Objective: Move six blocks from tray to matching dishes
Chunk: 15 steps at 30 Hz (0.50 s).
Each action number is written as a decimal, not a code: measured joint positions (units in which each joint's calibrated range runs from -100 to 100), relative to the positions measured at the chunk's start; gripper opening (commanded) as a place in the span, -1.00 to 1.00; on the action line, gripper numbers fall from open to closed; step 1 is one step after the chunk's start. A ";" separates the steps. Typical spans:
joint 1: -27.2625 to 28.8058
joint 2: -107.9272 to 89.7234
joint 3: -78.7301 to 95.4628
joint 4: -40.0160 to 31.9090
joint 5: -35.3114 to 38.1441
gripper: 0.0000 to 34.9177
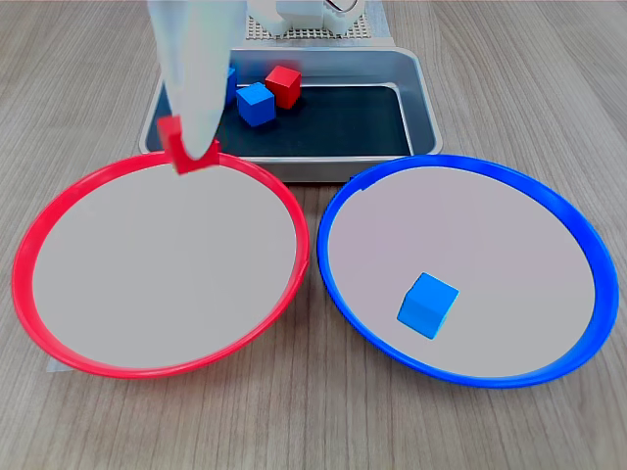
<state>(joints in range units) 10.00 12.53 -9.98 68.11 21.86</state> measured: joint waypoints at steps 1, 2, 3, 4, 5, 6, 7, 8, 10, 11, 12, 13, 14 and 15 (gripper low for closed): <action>0.00 2.64 -2.18 -1.22 -1.22 -0.30; 0.00 5.37 -3.72 -2.69 -1.86 0.03; 0.18 7.33 -4.36 -4.00 -1.95 0.15; 0.27 8.35 -4.36 -4.89 -1.95 0.19; 0.44 8.78 -4.17 -6.04 -1.71 0.18; 0.71 8.78 -3.54 -6.85 -1.32 0.10; 0.97 8.61 -2.81 -7.42 -0.59 -0.02; 0.97 8.35 -1.81 -7.59 -0.10 -0.16; 1.15 5.88 1.36 -6.61 1.42 -0.73; 1.42 4.69 1.81 -6.04 1.90 -0.86; 1.86 3.15 2.90 -5.71 2.25 -0.98; 2.39 1.19 4.45 -3.43 3.13 -0.98; 3.19 -1.53 6.17 -0.82 4.25 -0.98; 4.16 -4.01 7.62 0.90 4.40 -0.98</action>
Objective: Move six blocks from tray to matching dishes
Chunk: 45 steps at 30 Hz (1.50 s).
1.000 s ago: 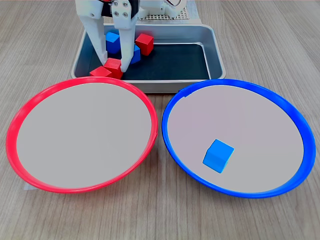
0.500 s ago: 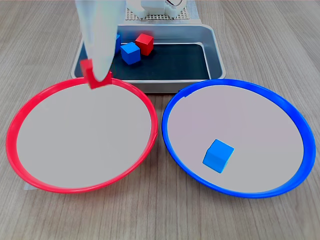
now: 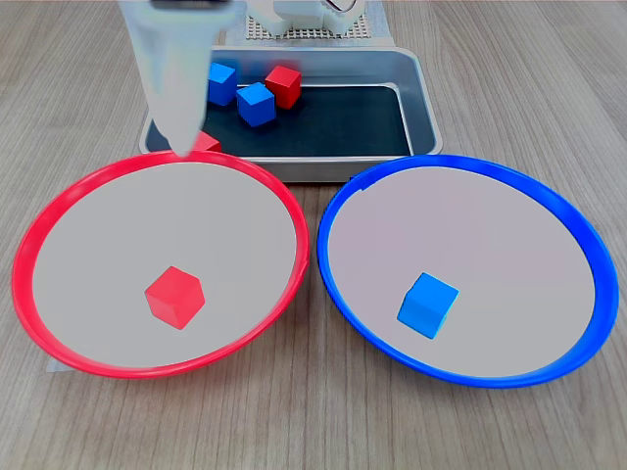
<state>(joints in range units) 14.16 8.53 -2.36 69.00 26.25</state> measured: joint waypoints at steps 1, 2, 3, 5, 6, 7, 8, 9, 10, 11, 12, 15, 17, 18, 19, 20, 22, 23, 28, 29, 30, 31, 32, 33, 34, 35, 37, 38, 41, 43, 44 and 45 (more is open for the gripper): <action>0.71 -1.96 1.09 2.77 0.39 -0.98; 2.30 -5.71 3.36 6.44 1.07 -0.98; 3.19 -7.16 4.36 9.14 1.03 -0.98; 5.31 -10.57 7.89 14.19 0.93 -0.88; 8.23 -14.15 14.25 16.23 -1.03 -0.62; 8.94 -15.26 19.15 15.25 -3.47 -0.52; 8.85 -15.52 21.42 13.95 -5.32 -0.44; 8.58 -15.52 22.78 12.81 -7.18 -0.34; 8.50 -15.26 23.50 11.58 -8.84 -0.26; 8.41 -14.75 23.96 10.36 -11.09 -0.18; 8.41 -13.90 23.96 8.65 -14.75 -0.10; 6.55 -11.17 23.96 8.56 -21.54 -0.03; 5.49 -8.95 23.05 7.91 -25.49 -0.02; 5.58 -7.93 22.23 7.91 -26.86 -0.02; 5.49 -7.08 21.51 7.91 -27.89 -0.03; 5.04 -5.97 20.51 7.91 -29.01 -0.03; 4.16 -4.94 19.24 7.83 -29.99 -0.03; 4.07 -4.26 18.42 7.75 -30.33 -0.03; 4.60 -2.56 13.88 7.67 -31.21 -0.04; 4.34 -2.22 13.34 7.59 -31.21 -0.04; 4.16 -1.88 13.16 7.50 -31.21 -0.04; 4.25 -0.94 12.79 7.10 -31.21 -0.05; 4.51 -0.43 12.79 6.53 -31.21 -0.05; 4.69 -0.17 12.79 6.20 -31.21 -0.04; 4.87 0.17 12.79 5.87 -31.21 -0.04; 5.04 1.11 12.70 5.14 -31.21 -0.05; 5.04 2.22 12.70 4.81 -31.21 -0.07; 5.04 2.64 12.70 4.49 -31.21 -0.08; 4.96 4.52 12.70 3.43 -31.31 -0.17; 4.34 5.29 12.70 3.10 -31.50 -0.29; 4.07 5.71 12.70 2.94 -31.50 -0.33; 3.89 5.88 12.70 2.85 -31.50 -0.68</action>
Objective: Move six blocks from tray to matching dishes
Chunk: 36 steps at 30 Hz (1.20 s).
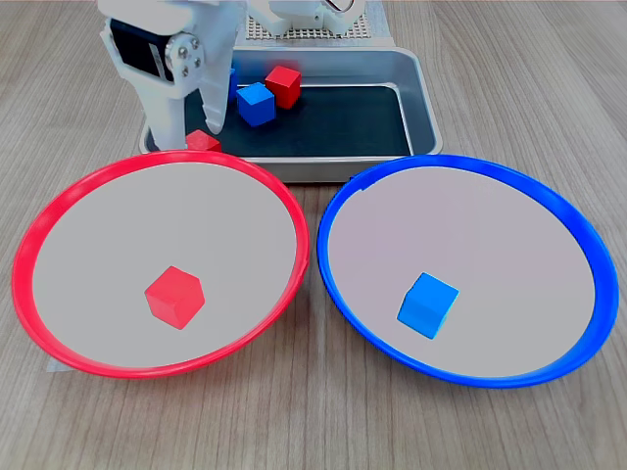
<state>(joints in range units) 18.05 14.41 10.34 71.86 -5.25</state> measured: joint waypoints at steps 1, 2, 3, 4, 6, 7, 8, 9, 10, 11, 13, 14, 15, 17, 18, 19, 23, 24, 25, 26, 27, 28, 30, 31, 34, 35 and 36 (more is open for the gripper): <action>-0.27 0.34 0.00 -0.16 0.00 -0.91; -0.44 0.68 0.00 -0.33 0.10 -0.98; -0.88 0.85 0.00 -0.49 0.29 -0.98; -1.42 0.85 0.00 -0.82 0.59 -0.98; -2.12 0.85 0.00 -0.57 1.22 -0.99; -2.48 0.85 0.00 0.08 1.76 -0.99; -3.10 0.34 -0.36 1.63 2.59 -0.99; -3.81 -0.43 -1.09 3.92 3.57 -0.99; -4.51 -1.53 -2.81 6.85 4.69 -0.99; -5.40 -2.73 -5.72 10.77 5.52 -0.99; -5.75 -3.41 -10.25 15.09 5.71 -0.99; -5.75 -3.41 -15.97 16.97 5.47 -0.99; -5.58 -3.32 -18.51 17.13 5.23 -0.99; -5.13 -1.19 -28.22 16.56 4.15 -0.99; -5.13 0.09 -31.49 15.25 3.86 -0.99; -5.22 1.88 -34.30 13.13 3.66 -0.99; -5.93 10.74 -37.93 2.85 4.35 -0.15; -6.37 12.53 -38.02 0.73 6.06 0.13; -6.73 12.96 -37.75 0.24 7.13 0.19; -7.17 13.04 -36.57 -0.24 8.79 0.18; -7.61 12.87 -34.57 -0.08 10.99 0.14; -8.14 12.62 -32.49 0.49 13.58 0.07; -8.32 11.94 -29.85 2.20 16.85 -0.07; -8.05 10.23 -28.13 3.67 18.07 -0.09; -7.52 5.46 -24.86 8.16 21.10 -0.34; -7.43 2.90 -22.96 9.30 22.61 -0.61; -7.43 0.43 -20.96 10.77 24.08 -0.69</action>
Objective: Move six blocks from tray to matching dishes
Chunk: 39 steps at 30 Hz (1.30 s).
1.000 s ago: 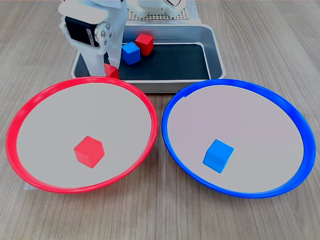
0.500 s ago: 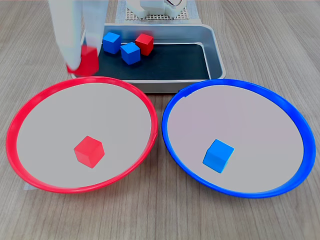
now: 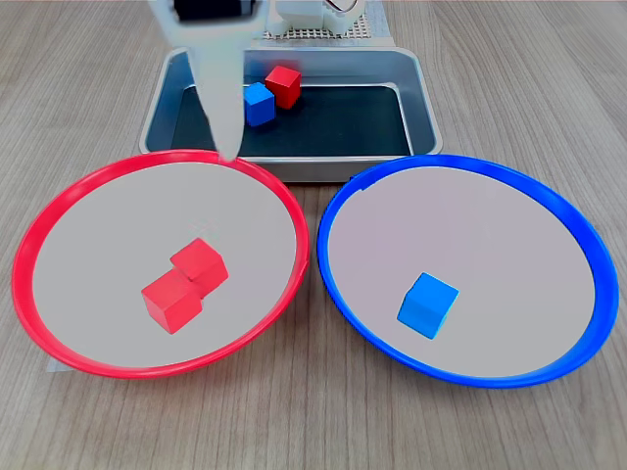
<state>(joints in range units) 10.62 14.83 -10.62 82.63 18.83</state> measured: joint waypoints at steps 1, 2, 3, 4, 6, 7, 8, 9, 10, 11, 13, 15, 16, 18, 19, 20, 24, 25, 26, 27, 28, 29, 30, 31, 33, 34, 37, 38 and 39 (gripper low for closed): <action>0.44 -2.30 1.91 1.79 1.56 -0.88; 1.15 -5.12 4.08 2.77 3.57 -0.95; 2.12 -7.84 6.08 3.92 5.32 -0.95; 3.45 -10.32 8.35 6.20 7.57 -0.96; 5.49 -15.00 13.16 7.91 12.55 -0.93; 6.19 -17.05 15.88 8.08 14.99 -0.74; 6.64 -18.67 18.51 7.83 16.80 -0.52; 7.08 -20.38 22.50 7.34 18.46 -0.35; 7.26 -21.14 24.59 6.44 18.95 -0.23; 7.52 -21.91 27.31 4.73 19.39 -0.10; 7.79 -23.10 33.03 1.55 19.54 -0.05; 7.79 -23.53 37.66 -1.96 19.54 0.02; 7.52 -23.53 39.75 -4.73 19.54 0.03; 6.55 -23.53 42.65 -6.04 19.54 0.05; 5.93 -23.53 43.92 -7.01 19.54 0.06; 5.66 -23.53 44.74 -7.67 19.54 0.06; 4.51 -23.53 48.09 -8.56 19.73 0.06; 3.98 -23.61 48.64 -8.89 19.83 0.03; 3.81 -23.61 48.91 -8.89 19.83 -0.01; 3.81 -23.61 48.91 -8.89 19.83 -0.05; 3.81 -23.44 49.09 -9.22 19.88 -0.12; 3.81 -23.19 49.18 -9.54 20.02 -0.18; 3.81 -23.02 49.27 -9.71 20.07 -0.21; 3.81 -22.68 49.27 -10.20 20.12 -0.23; 3.10 -21.99 49.27 -10.85 20.22 -0.24; 2.92 -21.57 49.27 -11.09 20.22 -0.26; 3.01 -20.55 49.27 -11.91 20.71 -0.31; 3.01 -20.38 49.27 -11.99 20.90 -0.40; 3.01 -20.20 49.27 -11.99 21.20 -0.57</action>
<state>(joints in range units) 13.63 -5.37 38.66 70.64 40.02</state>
